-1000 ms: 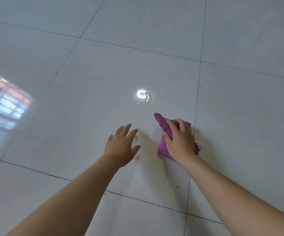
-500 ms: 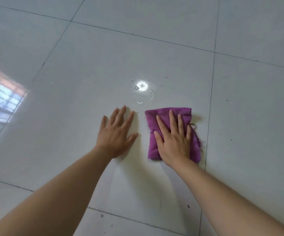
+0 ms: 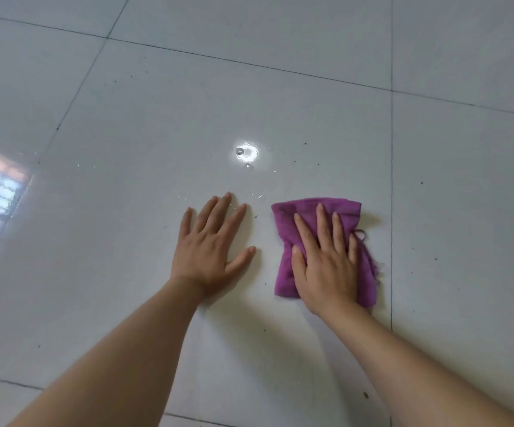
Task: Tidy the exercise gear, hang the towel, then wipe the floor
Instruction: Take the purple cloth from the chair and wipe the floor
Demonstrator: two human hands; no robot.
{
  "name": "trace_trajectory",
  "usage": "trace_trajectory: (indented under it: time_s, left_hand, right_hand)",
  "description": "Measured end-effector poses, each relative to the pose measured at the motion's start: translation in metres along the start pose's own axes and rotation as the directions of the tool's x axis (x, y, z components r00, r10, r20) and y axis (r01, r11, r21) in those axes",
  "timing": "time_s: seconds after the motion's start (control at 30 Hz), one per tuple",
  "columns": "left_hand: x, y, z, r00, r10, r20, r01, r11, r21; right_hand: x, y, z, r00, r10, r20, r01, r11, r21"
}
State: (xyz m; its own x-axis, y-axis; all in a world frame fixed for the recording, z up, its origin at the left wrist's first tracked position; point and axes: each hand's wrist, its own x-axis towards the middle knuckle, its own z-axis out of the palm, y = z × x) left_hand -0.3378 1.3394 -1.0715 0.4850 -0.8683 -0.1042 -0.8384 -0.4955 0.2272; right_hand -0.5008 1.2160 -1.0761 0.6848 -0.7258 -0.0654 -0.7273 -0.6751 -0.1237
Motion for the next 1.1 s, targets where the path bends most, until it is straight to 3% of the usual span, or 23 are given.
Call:
trace_trajectory:
  time_s: [0.07, 0.23, 0.3, 0.47, 0.67, 0.83, 0.87, 1.0, 1.1]
  left_hand:
    - [0.0, 0.0, -0.001, 1.0, -0.02, -0.005, 0.02, 1.0, -0.013]
    - [0.0, -0.002, 0.0, 0.997, -0.073, -0.039, 0.071, 0.996, -0.057]
    - [0.001, -0.003, 0.001, 0.997, -0.067, -0.05, 0.064, 0.997, -0.05]
    - [0.001, -0.003, 0.002, 0.998, -0.052, -0.044, 0.051, 0.998, -0.031]
    - [0.013, -0.021, -0.009, 0.974, -0.207, -0.091, 0.201, 0.977, -0.066]
    - [0.02, -0.033, -0.004, 0.957, -0.274, -0.09, 0.271, 0.961, -0.046]
    - [0.02, -0.033, -0.004, 0.957, -0.273, -0.096, 0.269, 0.962, -0.057]
    - [0.02, -0.034, -0.006, 0.955, -0.281, -0.094, 0.276, 0.959, -0.062]
    - [0.021, -0.033, -0.006, 0.955, -0.282, -0.095, 0.276, 0.959, -0.069]
  right_hand:
    - [-0.005, 0.005, -0.003, 0.999, -0.017, 0.029, 0.017, 1.0, -0.011]
    - [0.073, -0.019, -0.007, 0.984, 0.166, 0.062, -0.17, 0.984, 0.061]
    - [0.09, -0.025, -0.007, 0.991, 0.115, 0.07, -0.12, 0.991, 0.067]
    - [0.041, -0.008, -0.003, 0.983, -0.183, 0.01, 0.182, 0.982, 0.047]
    - [0.083, -0.032, -0.004, 0.994, 0.088, 0.058, -0.092, 0.993, 0.069]
    - [0.063, -0.017, 0.0, 0.973, -0.232, 0.001, 0.232, 0.972, 0.031]
    - [0.052, -0.009, -0.001, 0.977, -0.213, -0.006, 0.213, 0.977, 0.028]
    - [0.078, -0.016, -0.004, 0.996, 0.086, 0.004, -0.086, 0.996, 0.031]
    - [0.127, -0.048, -0.006, 0.998, 0.05, 0.038, -0.053, 0.996, 0.068]
